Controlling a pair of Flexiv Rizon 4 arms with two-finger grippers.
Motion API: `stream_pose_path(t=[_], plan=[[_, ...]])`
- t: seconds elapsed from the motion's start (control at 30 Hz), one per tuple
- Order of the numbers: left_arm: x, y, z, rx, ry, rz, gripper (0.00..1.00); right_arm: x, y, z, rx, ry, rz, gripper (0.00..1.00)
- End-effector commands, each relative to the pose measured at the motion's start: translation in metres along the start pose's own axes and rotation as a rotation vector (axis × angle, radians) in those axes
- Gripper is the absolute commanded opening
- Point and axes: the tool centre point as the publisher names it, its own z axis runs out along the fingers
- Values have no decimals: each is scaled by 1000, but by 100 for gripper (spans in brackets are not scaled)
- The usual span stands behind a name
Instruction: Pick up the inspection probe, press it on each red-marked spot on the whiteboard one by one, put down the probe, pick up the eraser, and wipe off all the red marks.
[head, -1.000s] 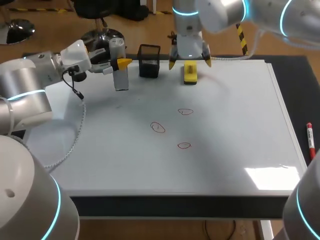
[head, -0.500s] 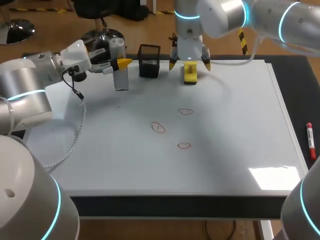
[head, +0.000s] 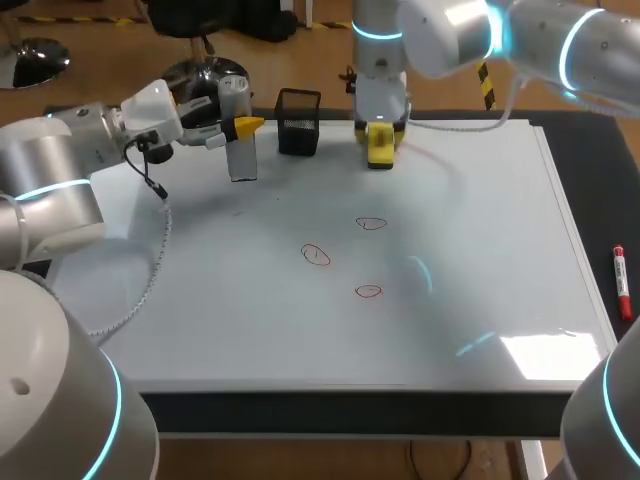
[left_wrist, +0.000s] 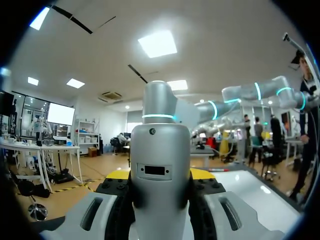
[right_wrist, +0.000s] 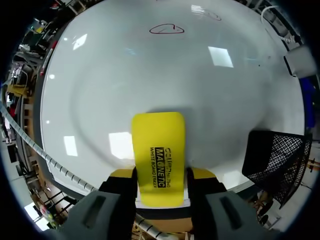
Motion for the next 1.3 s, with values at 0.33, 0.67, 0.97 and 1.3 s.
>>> stream_pose_path(t=[0.33, 0.67, 0.97, 1.3], plan=[[0, 0, 0, 2, 0, 1, 0, 4, -1, -19, -8, -6, 30, 0], [0, 0, 0, 2, 0, 1, 0, 13, -18, -59, -31, -46, 110, 0], [0, 0, 0, 2, 0, 1, 0, 43, -30, -85, 1, -51, 192, 0], [0, 0, 0, 2, 0, 1, 0, 90, -33, -104, -8, -82, 374, 0]])
